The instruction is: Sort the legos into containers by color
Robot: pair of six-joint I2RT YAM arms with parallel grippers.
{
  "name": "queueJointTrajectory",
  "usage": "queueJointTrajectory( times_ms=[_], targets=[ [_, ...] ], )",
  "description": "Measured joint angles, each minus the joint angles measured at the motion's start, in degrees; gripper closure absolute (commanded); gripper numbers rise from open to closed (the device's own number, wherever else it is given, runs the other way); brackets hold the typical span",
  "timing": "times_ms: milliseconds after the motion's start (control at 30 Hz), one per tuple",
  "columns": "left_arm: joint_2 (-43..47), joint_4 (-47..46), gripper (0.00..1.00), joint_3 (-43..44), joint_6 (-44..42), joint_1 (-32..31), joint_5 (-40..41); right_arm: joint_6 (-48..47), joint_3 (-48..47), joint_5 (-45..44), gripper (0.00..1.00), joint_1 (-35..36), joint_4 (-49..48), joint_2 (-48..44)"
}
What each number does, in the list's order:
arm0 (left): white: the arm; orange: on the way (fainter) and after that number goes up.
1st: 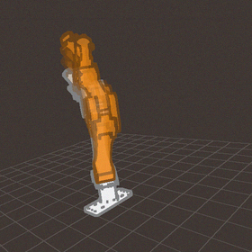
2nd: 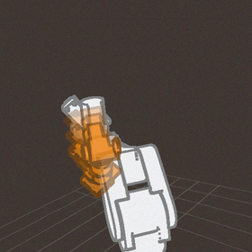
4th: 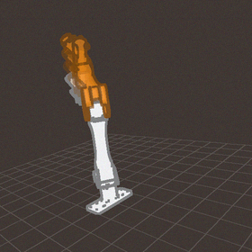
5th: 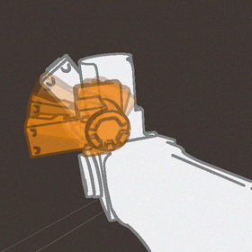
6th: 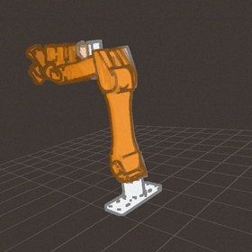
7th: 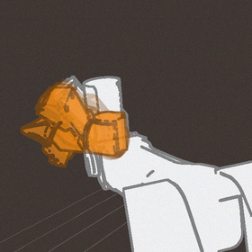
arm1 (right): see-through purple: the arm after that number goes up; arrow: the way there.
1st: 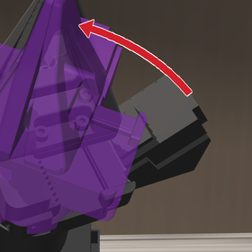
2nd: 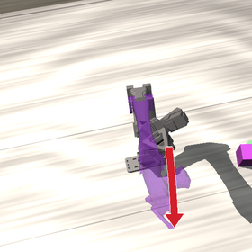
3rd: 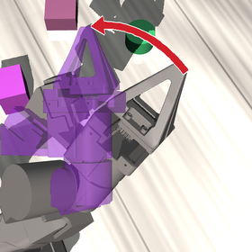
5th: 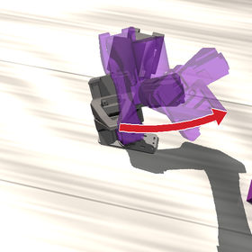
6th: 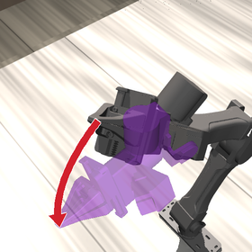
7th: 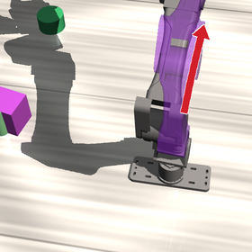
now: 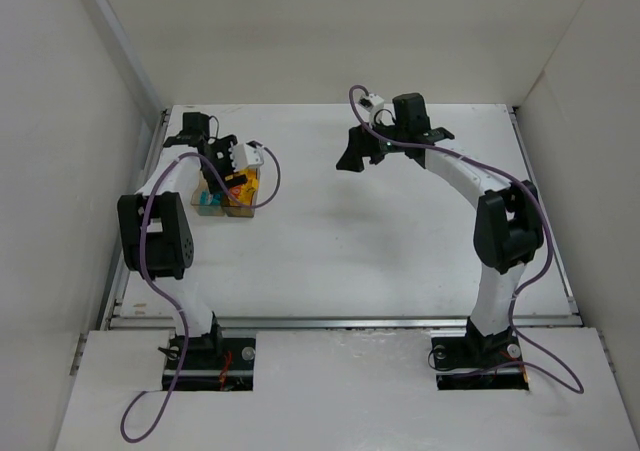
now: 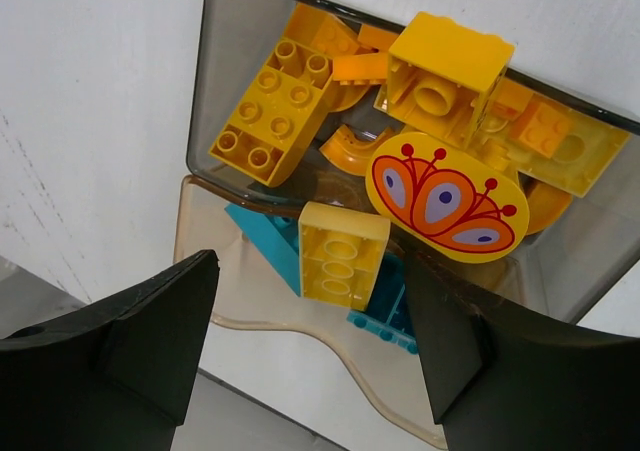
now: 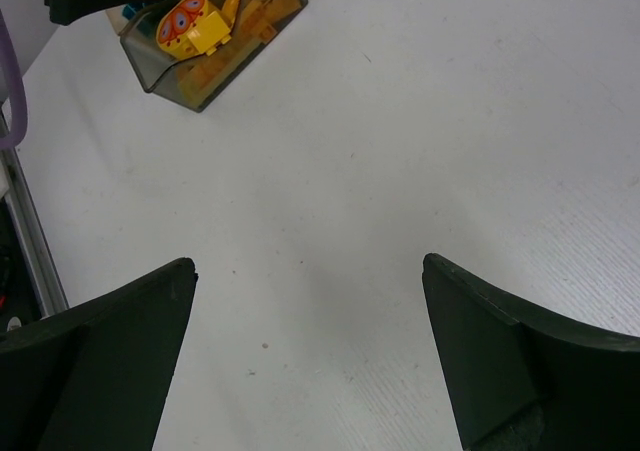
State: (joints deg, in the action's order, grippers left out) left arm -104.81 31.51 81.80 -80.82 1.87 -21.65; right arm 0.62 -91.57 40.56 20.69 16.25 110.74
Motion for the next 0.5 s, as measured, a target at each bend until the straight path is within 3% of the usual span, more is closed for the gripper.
queueJointTrajectory(
  times_ms=[233, 500],
  targets=[
    [-1.42, -0.2, 0.45, 0.0, -0.37, -0.68, 0.0, 0.0, 0.0, 0.02, 0.0, 0.0, 0.02, 0.22],
    [-1.42, 0.09, 0.76, 0.0, -1.33, -0.9, -0.11, 0.0, 0.0, 0.0, 0.0, -0.02, 0.04, 0.57]
  ],
)
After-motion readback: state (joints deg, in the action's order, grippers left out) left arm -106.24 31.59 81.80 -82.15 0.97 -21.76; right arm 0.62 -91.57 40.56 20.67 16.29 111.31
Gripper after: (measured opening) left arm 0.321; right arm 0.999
